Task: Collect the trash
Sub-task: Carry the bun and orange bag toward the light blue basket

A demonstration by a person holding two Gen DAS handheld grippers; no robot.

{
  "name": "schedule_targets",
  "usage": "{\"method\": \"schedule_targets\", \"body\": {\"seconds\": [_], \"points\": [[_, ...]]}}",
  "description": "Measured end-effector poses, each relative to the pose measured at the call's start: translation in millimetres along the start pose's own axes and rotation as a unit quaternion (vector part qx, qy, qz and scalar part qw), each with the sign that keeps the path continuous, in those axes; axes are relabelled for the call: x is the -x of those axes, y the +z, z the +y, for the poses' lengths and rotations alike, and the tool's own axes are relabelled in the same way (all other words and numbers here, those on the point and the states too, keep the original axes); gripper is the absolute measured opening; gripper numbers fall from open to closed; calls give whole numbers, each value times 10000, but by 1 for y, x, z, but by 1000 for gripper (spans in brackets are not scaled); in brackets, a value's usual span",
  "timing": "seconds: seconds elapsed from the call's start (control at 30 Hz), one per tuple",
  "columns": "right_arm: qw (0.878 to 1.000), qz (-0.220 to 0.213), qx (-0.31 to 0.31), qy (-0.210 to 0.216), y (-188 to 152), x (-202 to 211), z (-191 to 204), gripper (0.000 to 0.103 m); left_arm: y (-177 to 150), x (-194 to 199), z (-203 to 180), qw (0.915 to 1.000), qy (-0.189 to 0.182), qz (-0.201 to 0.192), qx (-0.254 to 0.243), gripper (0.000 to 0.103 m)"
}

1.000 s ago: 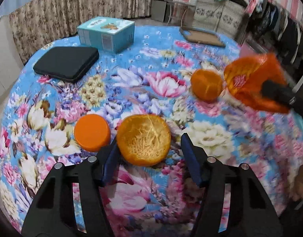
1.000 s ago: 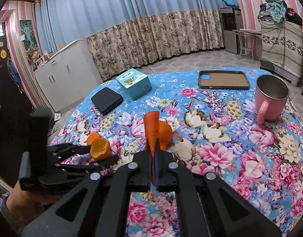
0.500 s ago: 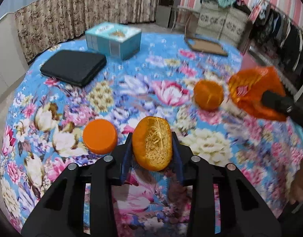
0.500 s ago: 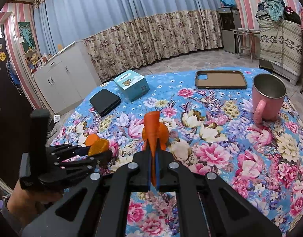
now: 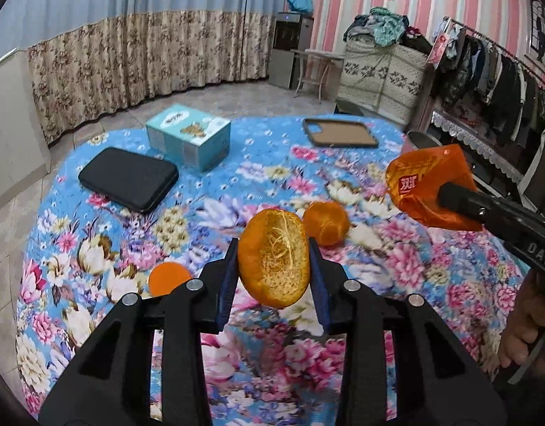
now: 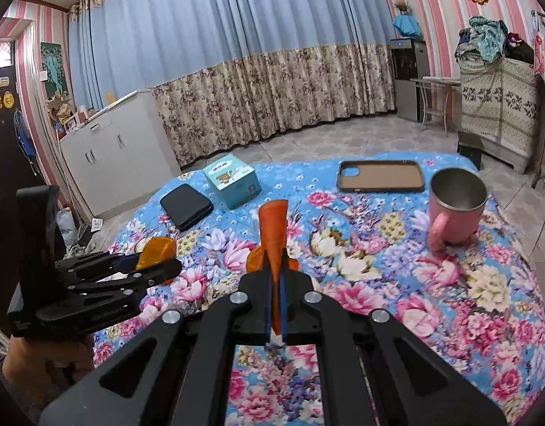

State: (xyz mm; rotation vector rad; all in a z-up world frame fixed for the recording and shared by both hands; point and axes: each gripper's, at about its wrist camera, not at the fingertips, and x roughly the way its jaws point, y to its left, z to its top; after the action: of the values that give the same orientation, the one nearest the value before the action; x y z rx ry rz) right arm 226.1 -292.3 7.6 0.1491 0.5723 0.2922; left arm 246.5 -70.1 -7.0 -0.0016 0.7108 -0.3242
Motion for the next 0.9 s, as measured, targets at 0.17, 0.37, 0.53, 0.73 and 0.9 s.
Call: {"method": "schedule_targets", "body": {"seconds": [0.17, 0.37, 0.53, 0.73, 0.9], "points": [[9998, -43, 98, -187, 1, 5, -2, 4, 2, 5, 3, 9999, -9, -89, 117, 35], [9994, -100, -30, -317, 3, 11, -14, 4, 5, 15, 2, 9994, 29, -289, 199, 35], [9981, -168, -150, -567, 2, 19, -25, 4, 6, 19, -3, 9991, 57, -367, 179, 36], [9960, -273, -24, -850, 3, 36, -39, 4, 6, 18, -13, 9993, 14, -374, 98, 35], [9946, -358, -233, -945, 0, 42, -61, 4, 6, 12, -24, 9994, 14, -339, 32, 36]]}}
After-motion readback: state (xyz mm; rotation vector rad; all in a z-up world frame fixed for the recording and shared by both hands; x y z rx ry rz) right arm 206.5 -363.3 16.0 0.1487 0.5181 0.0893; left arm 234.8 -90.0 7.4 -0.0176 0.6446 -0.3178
